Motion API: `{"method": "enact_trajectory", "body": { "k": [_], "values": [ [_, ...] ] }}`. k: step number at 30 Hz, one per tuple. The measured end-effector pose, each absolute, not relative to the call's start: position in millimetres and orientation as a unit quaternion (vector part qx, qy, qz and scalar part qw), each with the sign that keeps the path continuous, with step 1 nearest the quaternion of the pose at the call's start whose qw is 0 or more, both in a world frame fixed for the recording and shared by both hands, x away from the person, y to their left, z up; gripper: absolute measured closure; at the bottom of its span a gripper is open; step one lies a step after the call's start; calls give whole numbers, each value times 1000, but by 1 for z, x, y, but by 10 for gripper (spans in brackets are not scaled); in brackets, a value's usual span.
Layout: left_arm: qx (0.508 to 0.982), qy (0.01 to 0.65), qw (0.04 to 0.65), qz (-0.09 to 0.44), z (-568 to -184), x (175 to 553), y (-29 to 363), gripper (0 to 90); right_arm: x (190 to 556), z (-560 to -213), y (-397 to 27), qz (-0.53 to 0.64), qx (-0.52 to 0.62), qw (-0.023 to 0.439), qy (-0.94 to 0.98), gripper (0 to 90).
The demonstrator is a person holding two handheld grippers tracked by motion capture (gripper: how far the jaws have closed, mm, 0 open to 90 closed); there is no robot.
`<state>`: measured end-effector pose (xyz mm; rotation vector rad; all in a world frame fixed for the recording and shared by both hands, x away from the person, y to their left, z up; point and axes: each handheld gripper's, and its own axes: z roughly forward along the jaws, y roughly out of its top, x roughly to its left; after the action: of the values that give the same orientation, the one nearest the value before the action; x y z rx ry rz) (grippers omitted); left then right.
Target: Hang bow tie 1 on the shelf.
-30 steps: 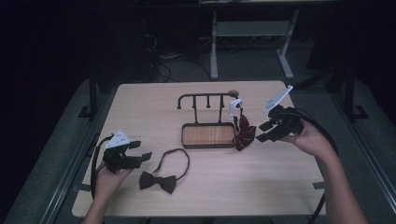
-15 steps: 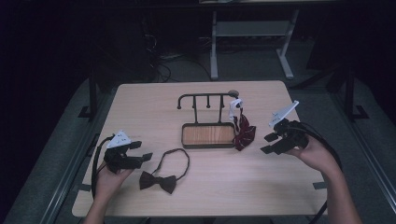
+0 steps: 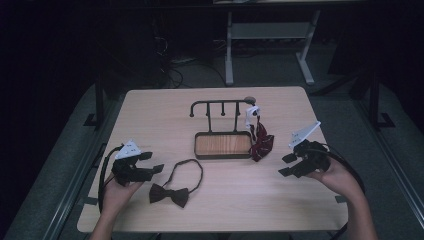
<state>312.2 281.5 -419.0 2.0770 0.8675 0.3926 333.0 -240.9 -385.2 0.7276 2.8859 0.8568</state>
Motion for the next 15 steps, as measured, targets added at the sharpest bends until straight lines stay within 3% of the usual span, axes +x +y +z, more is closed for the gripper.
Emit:
{"method": "enact_trajectory", "body": {
  "k": [15],
  "values": [
    [835, 340, 407, 147, -420, 312, 277, 311, 322, -401, -249, 297, 253, 13, 921, 452]
  ]
}}
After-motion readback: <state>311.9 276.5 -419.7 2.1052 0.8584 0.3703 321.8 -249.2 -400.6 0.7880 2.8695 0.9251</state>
